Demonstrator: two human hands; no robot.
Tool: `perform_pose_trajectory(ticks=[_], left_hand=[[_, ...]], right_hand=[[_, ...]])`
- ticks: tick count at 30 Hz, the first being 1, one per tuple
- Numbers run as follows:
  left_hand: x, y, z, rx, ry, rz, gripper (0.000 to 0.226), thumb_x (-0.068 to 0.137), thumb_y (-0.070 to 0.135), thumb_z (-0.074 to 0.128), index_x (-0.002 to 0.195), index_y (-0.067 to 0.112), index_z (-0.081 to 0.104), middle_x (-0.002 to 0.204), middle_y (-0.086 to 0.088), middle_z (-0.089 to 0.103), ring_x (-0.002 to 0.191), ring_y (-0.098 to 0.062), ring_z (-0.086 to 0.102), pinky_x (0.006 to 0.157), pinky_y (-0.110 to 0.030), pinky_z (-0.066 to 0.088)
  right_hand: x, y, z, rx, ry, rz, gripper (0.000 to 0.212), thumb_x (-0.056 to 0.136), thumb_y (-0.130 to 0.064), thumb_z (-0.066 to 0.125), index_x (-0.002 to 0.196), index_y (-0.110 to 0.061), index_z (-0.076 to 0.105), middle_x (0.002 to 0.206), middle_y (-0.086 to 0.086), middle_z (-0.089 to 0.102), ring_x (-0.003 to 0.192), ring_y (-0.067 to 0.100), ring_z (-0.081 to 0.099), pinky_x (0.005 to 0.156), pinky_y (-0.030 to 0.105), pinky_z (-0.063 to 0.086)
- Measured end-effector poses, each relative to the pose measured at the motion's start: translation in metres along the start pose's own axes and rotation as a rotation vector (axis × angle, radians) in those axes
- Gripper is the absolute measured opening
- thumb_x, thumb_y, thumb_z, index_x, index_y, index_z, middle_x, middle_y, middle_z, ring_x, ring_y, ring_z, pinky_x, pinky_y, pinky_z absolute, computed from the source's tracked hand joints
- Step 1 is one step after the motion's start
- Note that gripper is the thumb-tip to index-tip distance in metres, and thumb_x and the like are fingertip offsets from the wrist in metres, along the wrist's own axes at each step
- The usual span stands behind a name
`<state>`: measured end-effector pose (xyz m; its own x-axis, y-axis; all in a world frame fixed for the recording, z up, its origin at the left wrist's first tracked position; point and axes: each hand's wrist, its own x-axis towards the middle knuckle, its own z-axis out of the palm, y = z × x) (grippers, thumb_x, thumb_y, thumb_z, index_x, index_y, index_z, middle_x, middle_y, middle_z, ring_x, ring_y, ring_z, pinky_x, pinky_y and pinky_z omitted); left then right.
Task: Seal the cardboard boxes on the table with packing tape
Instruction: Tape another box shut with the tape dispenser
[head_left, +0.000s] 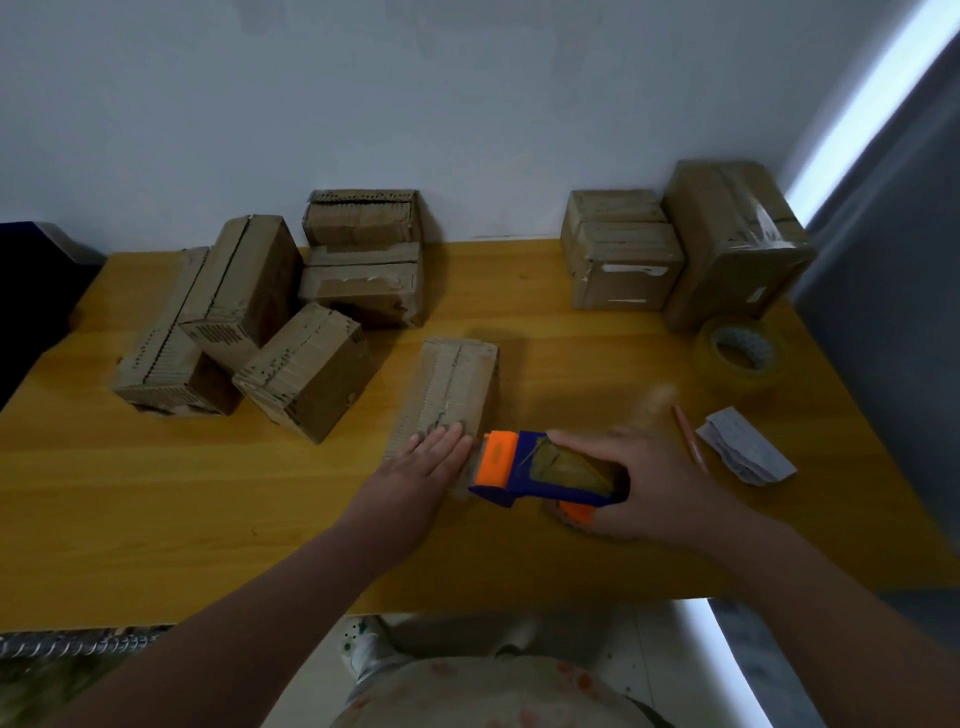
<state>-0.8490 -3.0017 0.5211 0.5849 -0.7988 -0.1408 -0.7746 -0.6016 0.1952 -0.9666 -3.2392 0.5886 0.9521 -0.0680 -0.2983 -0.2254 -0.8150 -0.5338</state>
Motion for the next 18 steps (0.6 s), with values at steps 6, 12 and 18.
perform_pose_trajectory(ticks=[6,12,18], left_hand=[[0.003,-0.004,0.004,0.030,0.004,0.010,0.063,0.103,0.017,0.031,0.139,0.026,-0.020,0.147,0.010,-0.021,0.135,-0.004,-0.019,0.107,-0.023,-0.018],[0.004,-0.007,0.009,0.000,0.056,0.039,0.067,0.099,0.011,0.041,0.143,0.025,-0.009,0.150,0.007,-0.011,0.138,-0.008,-0.010,0.106,-0.029,-0.019],[0.005,-0.013,0.017,0.109,0.093,0.062,0.080,0.072,0.000,0.074,0.144,0.012,0.039,0.145,-0.009,0.045,0.132,-0.016,0.029,0.106,-0.046,0.020]], right_hand=[[-0.014,-0.005,-0.027,-0.005,-0.042,-0.011,0.076,0.078,-0.035,0.076,0.137,-0.055,0.034,0.116,-0.011,0.052,0.105,0.003,0.052,0.100,0.036,0.033],[-0.016,-0.005,-0.034,0.022,-0.112,0.020,0.077,0.076,-0.030,0.076,0.135,-0.056,0.034,0.109,-0.014,0.053,0.093,0.000,0.053,0.094,0.032,0.041],[-0.009,-0.008,-0.034,-0.085,-0.187,0.066,0.071,0.080,-0.028,0.070,0.133,-0.056,0.034,0.101,-0.016,0.056,0.093,0.003,0.056,0.095,0.038,0.042]])
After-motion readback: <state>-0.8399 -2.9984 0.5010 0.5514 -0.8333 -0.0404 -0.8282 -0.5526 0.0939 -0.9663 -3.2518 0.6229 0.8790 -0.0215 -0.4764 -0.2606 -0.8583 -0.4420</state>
